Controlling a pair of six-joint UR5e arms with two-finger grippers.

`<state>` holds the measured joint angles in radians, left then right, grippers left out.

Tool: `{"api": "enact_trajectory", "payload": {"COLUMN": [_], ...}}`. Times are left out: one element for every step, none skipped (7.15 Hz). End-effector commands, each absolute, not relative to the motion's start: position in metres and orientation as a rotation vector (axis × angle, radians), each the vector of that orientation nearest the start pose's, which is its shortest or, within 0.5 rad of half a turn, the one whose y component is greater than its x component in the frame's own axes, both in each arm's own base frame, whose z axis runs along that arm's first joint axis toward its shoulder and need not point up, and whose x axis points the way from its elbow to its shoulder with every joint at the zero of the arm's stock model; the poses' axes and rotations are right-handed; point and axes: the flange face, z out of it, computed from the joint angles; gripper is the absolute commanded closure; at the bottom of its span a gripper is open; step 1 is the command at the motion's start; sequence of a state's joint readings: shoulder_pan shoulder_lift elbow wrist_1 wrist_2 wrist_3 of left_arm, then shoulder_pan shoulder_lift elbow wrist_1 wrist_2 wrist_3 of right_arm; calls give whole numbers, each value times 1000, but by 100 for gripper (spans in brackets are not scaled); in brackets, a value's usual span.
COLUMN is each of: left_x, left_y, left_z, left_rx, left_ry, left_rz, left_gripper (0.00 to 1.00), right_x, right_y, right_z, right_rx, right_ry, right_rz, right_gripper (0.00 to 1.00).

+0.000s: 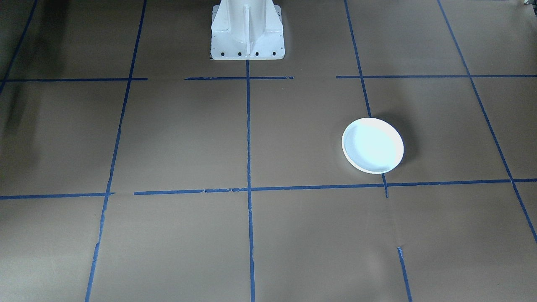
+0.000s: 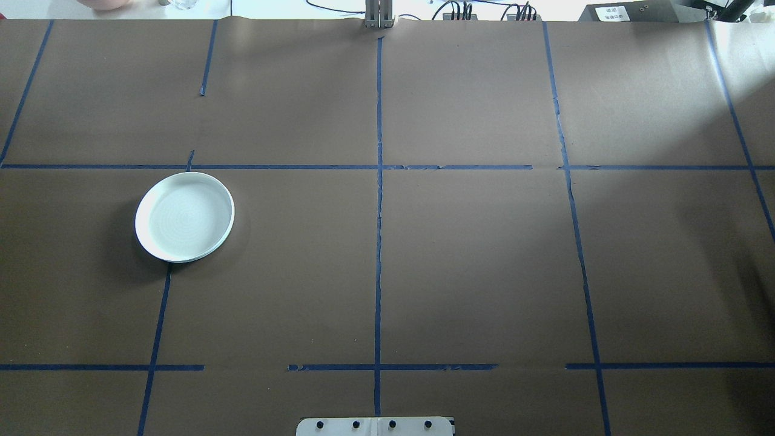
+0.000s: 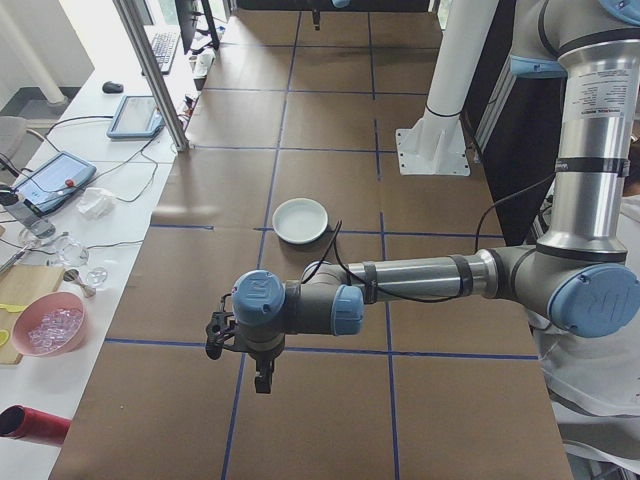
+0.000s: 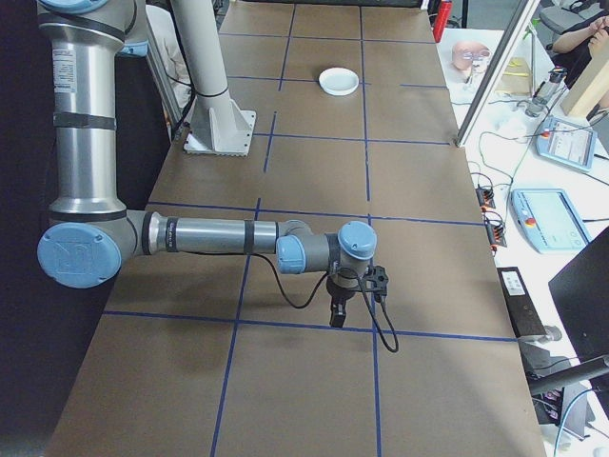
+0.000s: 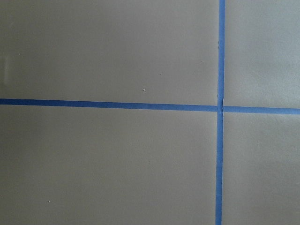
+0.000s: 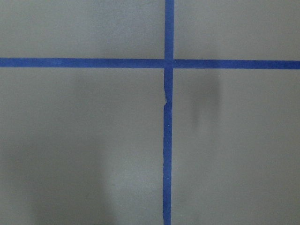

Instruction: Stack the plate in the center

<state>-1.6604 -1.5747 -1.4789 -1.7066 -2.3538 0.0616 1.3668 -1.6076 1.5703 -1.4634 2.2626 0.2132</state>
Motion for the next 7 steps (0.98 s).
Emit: {"api": "enact_trajectory", "payload": {"left_x": [-106, -106, -106, -106, -106, -105, -105], "left_y": [-484, -483, -484, -484, -483, -482, -482], "left_z": [693, 694, 693, 692, 693, 693, 693], "left_rx": [111, 107, 107, 106, 93, 77, 76], "left_ry": [777, 777, 779, 780, 792, 796, 796], "left_rz": [27, 24, 23, 21, 12, 7, 7], "left_gripper": [0, 0, 0, 0, 0, 0, 0], "right_x": [-29, -29, -29, -29, -29, -29, -29], "right_y": [-485, -485, -485, -485, -485, -485, -485], "right_z": [672, 671, 672, 672, 671, 671, 671], "right_rx": [-78, -77, -78, -78, -77, -77, -77], "right_ry": [-690, -691, -690, -690, -691, -691, -691], "right_rz": [-15, -16, -15, -15, -16, -16, -16], "right_gripper": [0, 0, 0, 0, 0, 0, 0]}}
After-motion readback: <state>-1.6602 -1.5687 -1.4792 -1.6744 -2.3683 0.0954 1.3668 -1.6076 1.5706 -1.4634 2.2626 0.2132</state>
